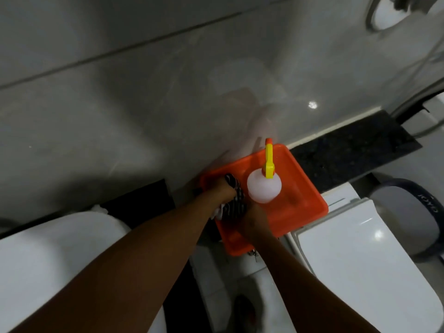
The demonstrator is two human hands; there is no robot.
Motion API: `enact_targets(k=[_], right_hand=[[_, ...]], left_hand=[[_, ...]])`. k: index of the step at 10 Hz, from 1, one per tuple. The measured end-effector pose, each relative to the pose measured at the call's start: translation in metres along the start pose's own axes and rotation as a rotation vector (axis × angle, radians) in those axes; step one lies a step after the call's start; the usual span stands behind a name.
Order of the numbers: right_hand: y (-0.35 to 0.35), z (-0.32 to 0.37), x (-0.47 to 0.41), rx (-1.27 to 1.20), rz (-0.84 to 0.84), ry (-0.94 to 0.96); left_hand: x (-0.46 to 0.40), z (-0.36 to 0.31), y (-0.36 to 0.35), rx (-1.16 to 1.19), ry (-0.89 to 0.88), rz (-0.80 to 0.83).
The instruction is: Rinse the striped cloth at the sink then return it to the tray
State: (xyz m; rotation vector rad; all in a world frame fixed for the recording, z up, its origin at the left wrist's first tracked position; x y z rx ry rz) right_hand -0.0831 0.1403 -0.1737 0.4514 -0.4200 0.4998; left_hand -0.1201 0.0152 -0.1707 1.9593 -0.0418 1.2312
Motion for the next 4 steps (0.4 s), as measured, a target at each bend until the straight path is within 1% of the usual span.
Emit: enact_targets(k=[1,2,3,4], right_hand=[[0.003,0.008,0.002,0.093,0.042,0.025],[0.000,0.025,0.011,0.199,0.083,0.052],[-0.007,0.066,0.022,0.243,0.046,0.092],[-0.019,0.123,0.042,0.228,-0.010,0.259]], left_hand=[[0.012,-0.001,0.010,-0.017,-0.013,-0.024],[0.040,0.005,0.024,-0.054,-0.076,-0.134],[0.078,0.026,0.052,-0.166,-0.135,-0.232],[0.123,0.055,0.087,-0.157,-0.208,-0.336]])
Point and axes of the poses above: each hand's wrist, its own x-axis away from the middle knuckle, its own y-axis out of the back of the hand, z = x × y, the point moved 2 cm from there along -x, towards the middle knuckle, and after that the axes turned 15 degrees about -x, right-handed, at the moved point
